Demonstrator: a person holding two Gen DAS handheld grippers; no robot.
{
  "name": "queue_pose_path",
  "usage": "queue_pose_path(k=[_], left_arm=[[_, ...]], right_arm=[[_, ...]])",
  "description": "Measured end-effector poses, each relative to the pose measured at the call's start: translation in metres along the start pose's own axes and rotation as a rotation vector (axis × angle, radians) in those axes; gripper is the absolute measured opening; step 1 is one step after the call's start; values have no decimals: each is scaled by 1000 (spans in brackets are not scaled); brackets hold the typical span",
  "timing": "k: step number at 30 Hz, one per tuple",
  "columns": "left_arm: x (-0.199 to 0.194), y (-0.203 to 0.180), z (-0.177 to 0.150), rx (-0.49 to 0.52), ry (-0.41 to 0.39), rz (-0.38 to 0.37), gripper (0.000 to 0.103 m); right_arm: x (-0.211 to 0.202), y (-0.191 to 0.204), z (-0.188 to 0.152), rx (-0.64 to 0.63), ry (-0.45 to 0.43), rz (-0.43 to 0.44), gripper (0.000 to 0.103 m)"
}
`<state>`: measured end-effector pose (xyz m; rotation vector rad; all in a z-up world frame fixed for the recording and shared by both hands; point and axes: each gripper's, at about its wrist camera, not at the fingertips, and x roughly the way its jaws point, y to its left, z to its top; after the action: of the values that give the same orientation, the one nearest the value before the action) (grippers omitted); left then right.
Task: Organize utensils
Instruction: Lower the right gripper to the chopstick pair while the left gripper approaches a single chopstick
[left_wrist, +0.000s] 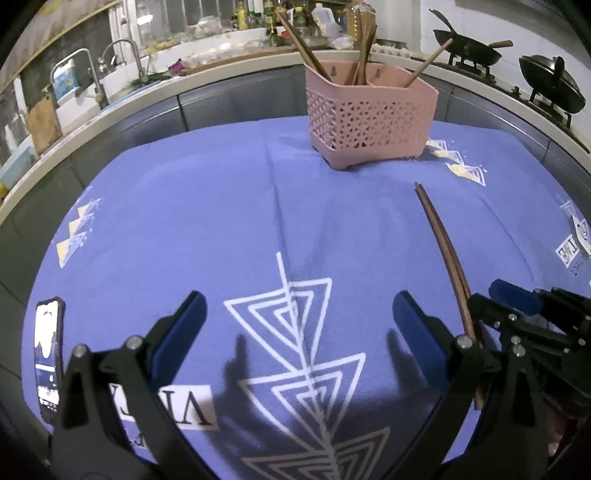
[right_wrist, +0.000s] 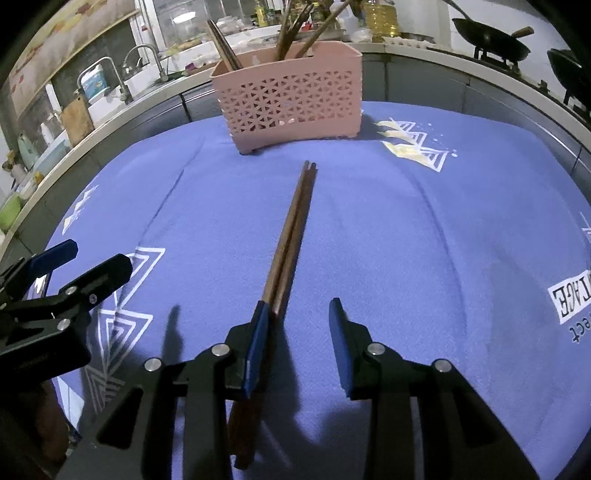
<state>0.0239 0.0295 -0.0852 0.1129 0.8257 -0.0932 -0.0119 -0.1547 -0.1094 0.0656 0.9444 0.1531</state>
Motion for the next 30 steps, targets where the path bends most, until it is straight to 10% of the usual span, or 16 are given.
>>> queue_pose_path(k=[30], left_arm=[[4, -12, 2, 32, 21, 35, 97]], right_arm=[[3, 8, -3, -78, -11, -32, 34]])
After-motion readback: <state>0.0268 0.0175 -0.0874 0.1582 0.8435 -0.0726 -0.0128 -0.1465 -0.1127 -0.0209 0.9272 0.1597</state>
